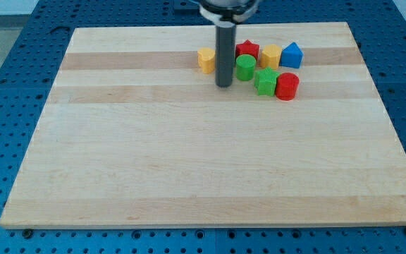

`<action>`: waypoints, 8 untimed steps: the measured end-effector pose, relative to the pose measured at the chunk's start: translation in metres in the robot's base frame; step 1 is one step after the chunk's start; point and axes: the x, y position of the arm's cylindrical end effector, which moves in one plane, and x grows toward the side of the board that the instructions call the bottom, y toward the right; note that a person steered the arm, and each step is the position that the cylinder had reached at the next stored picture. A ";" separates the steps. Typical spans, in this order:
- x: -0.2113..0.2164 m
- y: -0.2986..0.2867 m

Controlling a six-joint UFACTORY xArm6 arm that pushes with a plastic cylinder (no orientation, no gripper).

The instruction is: Push your arm towards the red circle

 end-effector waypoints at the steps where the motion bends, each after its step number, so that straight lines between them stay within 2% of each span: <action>1: -0.002 -0.027; 4: -0.042 -0.030; 5: -0.032 -0.037; 7: 0.072 -0.033; 8: 0.101 0.020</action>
